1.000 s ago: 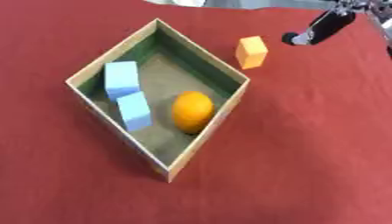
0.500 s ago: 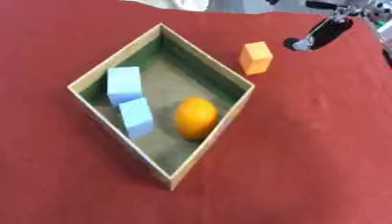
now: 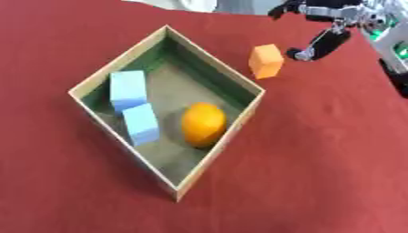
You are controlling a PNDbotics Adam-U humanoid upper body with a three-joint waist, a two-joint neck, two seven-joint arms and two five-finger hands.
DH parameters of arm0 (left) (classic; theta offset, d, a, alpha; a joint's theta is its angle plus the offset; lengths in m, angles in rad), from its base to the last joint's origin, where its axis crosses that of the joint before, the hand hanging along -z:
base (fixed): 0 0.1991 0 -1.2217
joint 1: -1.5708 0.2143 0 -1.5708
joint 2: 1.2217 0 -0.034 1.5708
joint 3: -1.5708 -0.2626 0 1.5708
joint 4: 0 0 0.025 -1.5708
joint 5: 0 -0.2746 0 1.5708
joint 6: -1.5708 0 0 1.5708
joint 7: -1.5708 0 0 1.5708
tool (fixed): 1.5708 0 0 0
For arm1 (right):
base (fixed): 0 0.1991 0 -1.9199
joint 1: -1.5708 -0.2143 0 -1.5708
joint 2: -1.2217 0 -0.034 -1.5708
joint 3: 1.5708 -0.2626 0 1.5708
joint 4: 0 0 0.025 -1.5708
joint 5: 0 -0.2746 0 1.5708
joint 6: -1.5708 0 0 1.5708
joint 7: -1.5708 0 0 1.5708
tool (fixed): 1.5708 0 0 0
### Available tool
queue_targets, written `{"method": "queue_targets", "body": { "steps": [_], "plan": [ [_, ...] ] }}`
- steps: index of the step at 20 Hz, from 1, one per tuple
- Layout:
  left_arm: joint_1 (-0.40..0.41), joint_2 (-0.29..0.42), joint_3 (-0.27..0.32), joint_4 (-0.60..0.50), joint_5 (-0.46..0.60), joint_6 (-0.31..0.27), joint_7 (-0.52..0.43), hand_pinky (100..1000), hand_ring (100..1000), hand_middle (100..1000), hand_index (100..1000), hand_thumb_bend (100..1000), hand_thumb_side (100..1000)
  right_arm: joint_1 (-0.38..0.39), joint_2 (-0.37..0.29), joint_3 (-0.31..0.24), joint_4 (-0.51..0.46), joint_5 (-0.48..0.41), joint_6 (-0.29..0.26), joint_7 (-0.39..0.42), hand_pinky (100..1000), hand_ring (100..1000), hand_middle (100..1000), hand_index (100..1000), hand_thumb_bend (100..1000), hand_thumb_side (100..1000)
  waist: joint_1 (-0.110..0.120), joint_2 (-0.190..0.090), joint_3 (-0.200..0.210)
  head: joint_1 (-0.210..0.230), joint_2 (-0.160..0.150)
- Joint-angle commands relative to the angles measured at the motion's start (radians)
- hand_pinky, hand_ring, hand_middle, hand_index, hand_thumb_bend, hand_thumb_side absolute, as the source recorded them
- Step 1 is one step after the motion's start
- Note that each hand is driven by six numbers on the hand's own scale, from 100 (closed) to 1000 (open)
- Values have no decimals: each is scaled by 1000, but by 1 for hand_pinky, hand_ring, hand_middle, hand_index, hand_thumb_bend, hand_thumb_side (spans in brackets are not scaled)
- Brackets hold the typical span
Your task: Pick up objects on the table and place them in the box.
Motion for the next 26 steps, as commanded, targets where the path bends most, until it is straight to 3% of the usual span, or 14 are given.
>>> {"method": "queue_targets", "body": {
  "steps": [1,9,20,26],
  "plan": [
    [-12,18,3,-15,-5,1,-4,927,793,713,850,157,788,-18,-13,0,9,-1,-10,8,935,991,884,982,232,142,10,-6,2,-2,-8],
    [-14,13,2,-15,-2,4,-6,929,794,713,850,158,788,-19,6,9,43,14,-18,19,940,996,892,986,261,193,6,-5,4,0,-3],
    [-16,3,3,-15,-1,7,-8,931,795,714,850,159,789,-38,55,6,120,112,-37,-38,933,992,892,985,312,201,6,4,9,-3,-8],
    [-16,0,4,-15,-2,8,-10,933,796,714,850,159,789,-45,74,5,159,149,-36,-59,923,982,838,972,306,201,4,9,12,-6,-11]
  ]
}}
